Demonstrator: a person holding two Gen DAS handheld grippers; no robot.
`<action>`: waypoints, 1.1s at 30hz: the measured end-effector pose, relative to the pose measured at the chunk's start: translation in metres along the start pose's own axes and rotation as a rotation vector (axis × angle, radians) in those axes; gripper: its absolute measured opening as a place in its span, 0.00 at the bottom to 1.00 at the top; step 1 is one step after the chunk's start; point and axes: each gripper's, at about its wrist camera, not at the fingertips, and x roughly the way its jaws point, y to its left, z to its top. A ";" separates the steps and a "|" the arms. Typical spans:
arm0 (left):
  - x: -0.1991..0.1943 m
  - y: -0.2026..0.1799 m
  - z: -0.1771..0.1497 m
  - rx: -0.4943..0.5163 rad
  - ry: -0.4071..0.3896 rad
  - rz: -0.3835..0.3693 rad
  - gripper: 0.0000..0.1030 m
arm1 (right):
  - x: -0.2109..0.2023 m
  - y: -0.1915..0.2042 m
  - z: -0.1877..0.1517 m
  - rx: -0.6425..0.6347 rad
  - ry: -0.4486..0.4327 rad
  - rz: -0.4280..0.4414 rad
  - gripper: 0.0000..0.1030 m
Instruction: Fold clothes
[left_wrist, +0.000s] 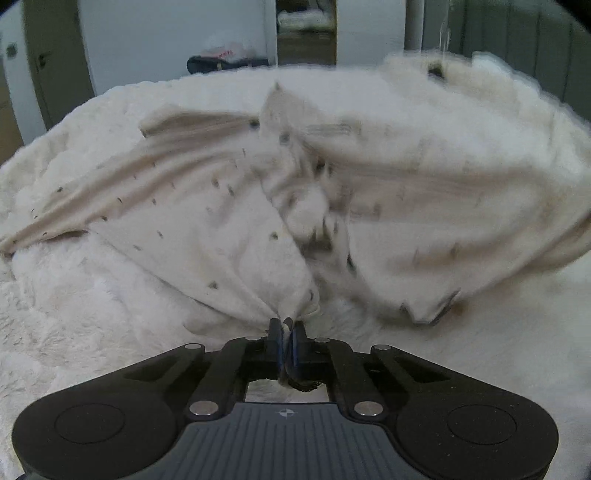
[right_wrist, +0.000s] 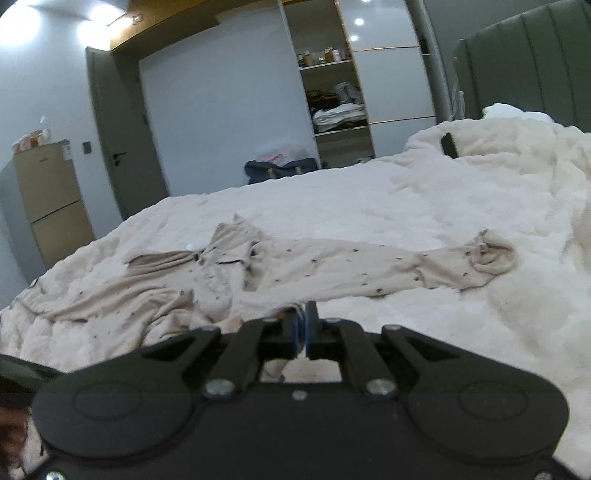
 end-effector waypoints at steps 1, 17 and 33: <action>-0.022 0.013 0.011 -0.057 -0.047 -0.038 0.04 | -0.001 -0.003 0.000 0.010 -0.006 -0.005 0.01; -0.078 0.169 -0.030 -0.637 -0.031 0.162 0.08 | 0.007 -0.013 -0.002 0.015 0.000 -0.086 0.14; 0.036 -0.092 -0.096 1.067 0.059 0.163 0.63 | 0.000 0.006 -0.005 -0.071 -0.030 -0.062 0.30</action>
